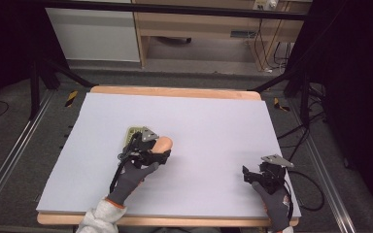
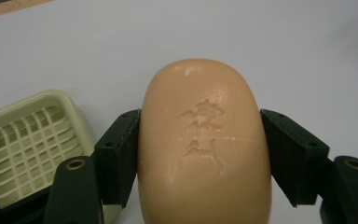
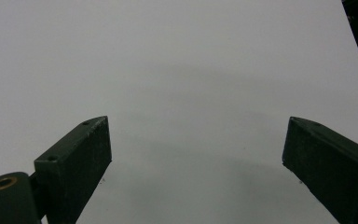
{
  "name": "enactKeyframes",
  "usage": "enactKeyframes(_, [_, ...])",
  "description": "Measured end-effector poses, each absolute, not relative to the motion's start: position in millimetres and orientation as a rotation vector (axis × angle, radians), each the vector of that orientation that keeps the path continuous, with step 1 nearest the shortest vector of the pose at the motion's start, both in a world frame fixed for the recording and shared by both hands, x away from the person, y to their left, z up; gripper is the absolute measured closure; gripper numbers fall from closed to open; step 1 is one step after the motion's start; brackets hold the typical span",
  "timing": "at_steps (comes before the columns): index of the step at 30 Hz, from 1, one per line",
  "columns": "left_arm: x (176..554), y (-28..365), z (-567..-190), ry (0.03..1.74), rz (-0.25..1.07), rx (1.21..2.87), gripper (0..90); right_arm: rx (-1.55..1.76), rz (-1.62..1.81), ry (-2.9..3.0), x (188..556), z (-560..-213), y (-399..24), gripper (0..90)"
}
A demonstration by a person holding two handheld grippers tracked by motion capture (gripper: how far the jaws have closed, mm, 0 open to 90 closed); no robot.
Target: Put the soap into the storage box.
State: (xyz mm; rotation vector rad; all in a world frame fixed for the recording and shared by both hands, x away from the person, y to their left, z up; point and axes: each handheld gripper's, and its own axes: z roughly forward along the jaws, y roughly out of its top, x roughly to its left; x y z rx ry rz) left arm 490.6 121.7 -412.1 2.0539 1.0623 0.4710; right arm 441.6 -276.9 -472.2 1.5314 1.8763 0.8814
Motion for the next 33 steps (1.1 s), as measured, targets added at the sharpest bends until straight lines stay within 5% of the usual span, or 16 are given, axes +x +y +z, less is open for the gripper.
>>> enactKeyframes(33, [519.6,177.7,-405.5,1.223,0.537,1.935,31.7,1.525,0.888,1.883,440.7,-471.8,-275.1,8.3])
